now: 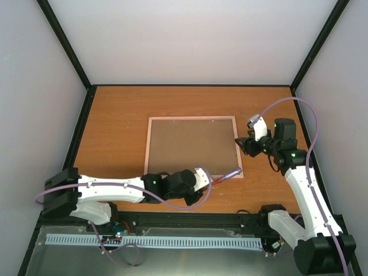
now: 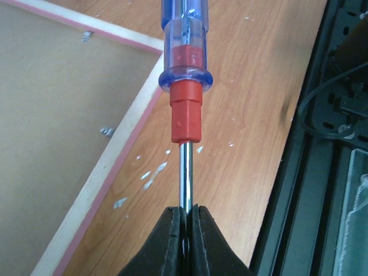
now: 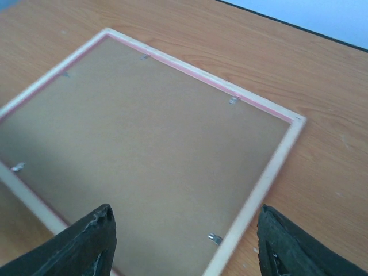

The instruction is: Take the photo out of the frame

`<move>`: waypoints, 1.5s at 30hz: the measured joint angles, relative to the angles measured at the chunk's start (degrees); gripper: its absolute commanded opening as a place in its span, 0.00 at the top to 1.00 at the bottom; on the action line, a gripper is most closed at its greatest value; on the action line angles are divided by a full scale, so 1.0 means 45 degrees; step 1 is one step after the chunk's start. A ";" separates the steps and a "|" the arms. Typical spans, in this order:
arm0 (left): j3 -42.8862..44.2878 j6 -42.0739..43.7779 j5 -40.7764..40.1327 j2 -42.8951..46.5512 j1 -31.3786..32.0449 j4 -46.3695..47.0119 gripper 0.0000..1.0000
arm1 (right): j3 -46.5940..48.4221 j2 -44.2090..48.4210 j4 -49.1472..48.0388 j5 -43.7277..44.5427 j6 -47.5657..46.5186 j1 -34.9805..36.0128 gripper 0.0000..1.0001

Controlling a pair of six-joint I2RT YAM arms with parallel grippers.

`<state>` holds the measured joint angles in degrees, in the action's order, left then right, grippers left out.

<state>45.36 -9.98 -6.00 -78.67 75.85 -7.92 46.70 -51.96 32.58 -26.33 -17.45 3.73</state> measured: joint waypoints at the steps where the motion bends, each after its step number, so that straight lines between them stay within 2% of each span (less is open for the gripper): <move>1: -0.0374 -0.0015 -0.0131 0.0301 -0.0010 0.0228 0.99 | 0.0262 -0.0189 0.0228 -0.0321 -0.0005 0.0000 0.32; 8: -0.2336 -0.0087 -0.0767 0.2380 -0.0651 0.1739 0.99 | 0.2448 -0.2351 0.2676 -0.3439 -0.0685 -0.0029 0.18; 12: -0.2686 0.0146 -0.0510 0.3133 -0.1316 0.2628 0.99 | 0.3191 -0.3240 0.4027 -0.5129 -0.1588 -0.0039 0.17; 17: -0.2764 0.0505 0.0665 0.3400 -0.1987 0.3342 0.99 | 0.3478 -0.3954 0.5547 -0.6931 -0.3147 -0.0044 0.19; 24: -0.2681 0.0665 0.1622 0.3371 -0.2215 0.3818 0.99 | 0.3546 -0.4809 0.8014 -0.9024 -0.6076 0.0000 0.32; 31: -0.2623 0.0670 0.1957 0.3332 -0.2215 0.3861 0.99 | 0.3929 -0.5231 1.0054 -1.0137 -0.8252 0.0228 0.47; 38: -0.2472 0.0675 0.1928 0.3279 -0.2220 0.3925 0.99 | 0.3837 -0.5124 0.9753 -1.0137 -0.8116 0.1132 0.52; 45: -0.2467 0.0675 0.1957 0.3274 -0.2259 0.3973 0.99 | 0.3376 -0.4493 0.8476 -0.9617 -0.6960 0.1443 0.67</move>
<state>34.26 -6.94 2.81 -63.94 65.69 9.96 61.89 -72.18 70.72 -69.60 -48.77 10.22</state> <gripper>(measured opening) 0.044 0.381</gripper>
